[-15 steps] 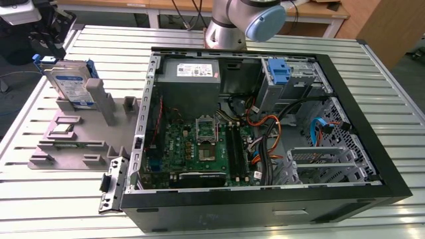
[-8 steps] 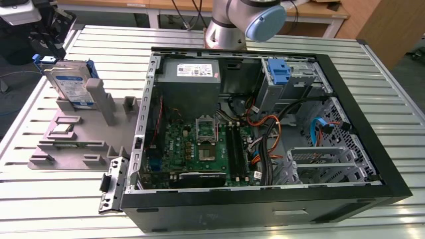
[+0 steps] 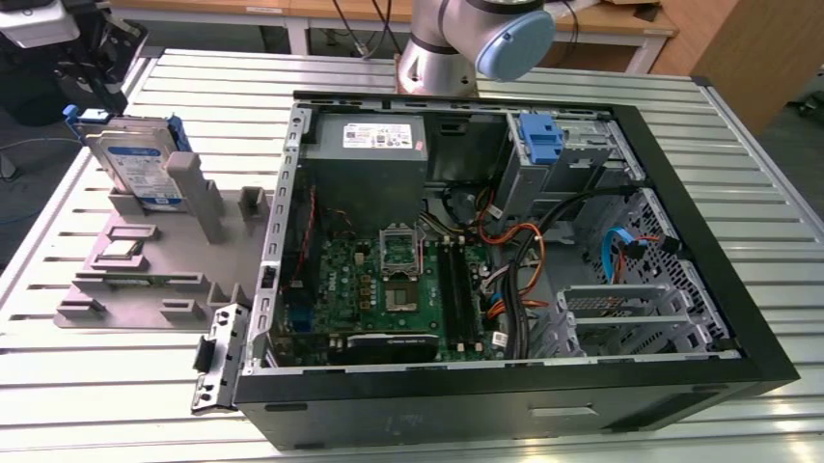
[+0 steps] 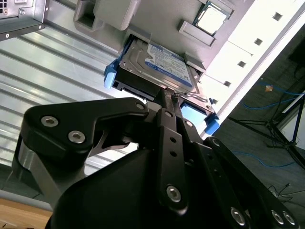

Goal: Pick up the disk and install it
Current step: 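Reach for the disk, then pick up the disk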

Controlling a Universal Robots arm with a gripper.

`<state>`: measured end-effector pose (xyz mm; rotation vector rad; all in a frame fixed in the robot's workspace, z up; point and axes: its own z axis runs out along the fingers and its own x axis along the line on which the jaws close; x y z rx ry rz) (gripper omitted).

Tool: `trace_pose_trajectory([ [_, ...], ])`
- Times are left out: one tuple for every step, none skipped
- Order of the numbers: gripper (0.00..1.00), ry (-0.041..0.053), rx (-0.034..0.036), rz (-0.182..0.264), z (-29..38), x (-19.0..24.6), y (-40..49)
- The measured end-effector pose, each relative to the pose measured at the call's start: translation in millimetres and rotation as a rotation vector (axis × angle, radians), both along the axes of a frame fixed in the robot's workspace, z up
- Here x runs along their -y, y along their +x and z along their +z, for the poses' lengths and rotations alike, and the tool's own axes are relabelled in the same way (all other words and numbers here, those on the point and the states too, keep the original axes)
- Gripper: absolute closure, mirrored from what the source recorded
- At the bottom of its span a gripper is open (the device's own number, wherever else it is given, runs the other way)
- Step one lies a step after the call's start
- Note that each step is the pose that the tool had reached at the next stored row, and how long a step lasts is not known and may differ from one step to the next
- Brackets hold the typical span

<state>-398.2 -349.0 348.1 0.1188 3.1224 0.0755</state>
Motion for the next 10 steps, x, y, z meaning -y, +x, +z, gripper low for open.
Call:
trace_pose_trajectory([
  [0.9, 0.0, 0.0, 0.0, 0.1, 0.0, 0.0],
  [0.9, 0.0, -0.0001, 0.0, 0.1, -0.2, 0.0],
  [0.9, 0.0002, -0.0001, 0.0, 0.1, -0.2, 0.0],
  [0.9, 0.0002, -0.0001, 0.0, 0.1, -0.2, 0.0],
  [0.9, 0.0013, -0.0001, 0.0, 0.1, -0.2, 0.0],
  [0.9, 0.0023, 0.0, 0.0, 0.1, -0.2, 0.0],
  [0.9, 0.0023, -0.0001, 0.0, 0.1, -0.2, 0.0],
  [0.9, 0.0024, -0.0001, 0.0, 0.1, -0.2, 0.0],
  [0.9, 0.0024, 0.0, 0.0, 0.1, -0.2, 0.0],
  [0.9, 0.0025, -0.0001, 0.0, 0.1, -0.2, 0.0],
])
